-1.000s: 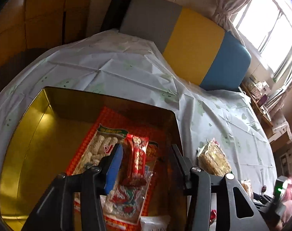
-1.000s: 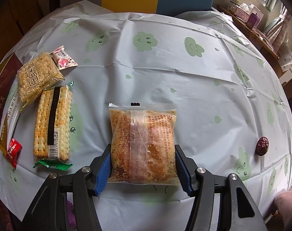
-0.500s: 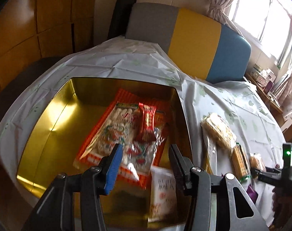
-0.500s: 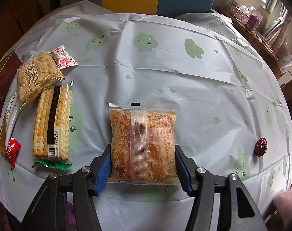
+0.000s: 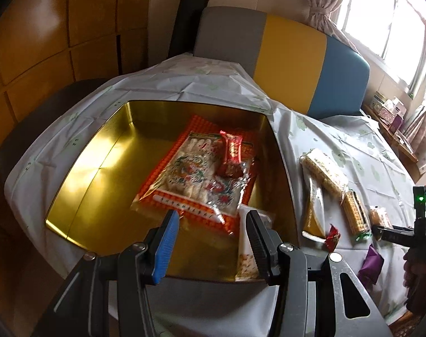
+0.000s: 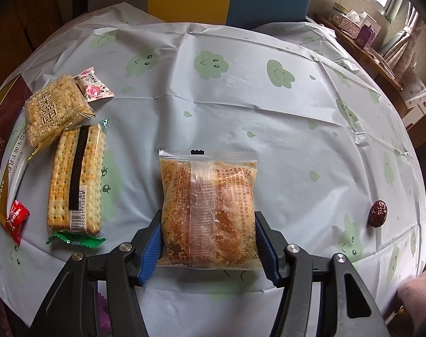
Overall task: Organize snacks
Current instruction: 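Lower the red bar onto the orange bag in the tray and open the left tool, then lift the clear bread bag off the table with the right tool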
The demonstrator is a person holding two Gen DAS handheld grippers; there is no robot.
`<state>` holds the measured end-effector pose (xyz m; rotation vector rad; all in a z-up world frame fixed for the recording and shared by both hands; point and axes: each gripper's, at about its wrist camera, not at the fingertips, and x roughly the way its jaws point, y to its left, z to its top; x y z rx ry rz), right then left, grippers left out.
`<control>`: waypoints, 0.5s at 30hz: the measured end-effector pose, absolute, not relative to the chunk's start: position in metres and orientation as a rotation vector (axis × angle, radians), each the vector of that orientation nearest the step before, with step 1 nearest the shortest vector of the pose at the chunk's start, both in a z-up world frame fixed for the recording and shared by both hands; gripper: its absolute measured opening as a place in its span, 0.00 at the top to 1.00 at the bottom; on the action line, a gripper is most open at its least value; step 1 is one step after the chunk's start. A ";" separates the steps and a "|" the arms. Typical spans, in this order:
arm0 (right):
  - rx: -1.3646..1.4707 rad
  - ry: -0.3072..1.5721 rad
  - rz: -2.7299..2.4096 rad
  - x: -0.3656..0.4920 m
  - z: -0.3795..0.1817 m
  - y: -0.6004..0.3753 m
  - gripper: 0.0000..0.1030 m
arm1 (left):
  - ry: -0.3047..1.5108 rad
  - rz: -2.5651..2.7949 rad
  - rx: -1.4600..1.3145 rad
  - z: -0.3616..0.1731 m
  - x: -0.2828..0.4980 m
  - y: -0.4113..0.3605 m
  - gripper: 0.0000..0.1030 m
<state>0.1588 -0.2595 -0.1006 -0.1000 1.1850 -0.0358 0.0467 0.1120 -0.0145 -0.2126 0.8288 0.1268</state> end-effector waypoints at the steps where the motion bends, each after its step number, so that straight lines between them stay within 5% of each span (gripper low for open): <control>1: -0.097 1.184 -0.039 0.158 -0.100 -0.259 0.41 | 0.828 0.133 -0.213 -0.015 0.044 0.114 0.51; 15: 0.001 1.095 -0.038 0.141 -0.059 -0.253 0.42 | 0.824 0.164 -0.242 -0.018 0.038 0.131 0.51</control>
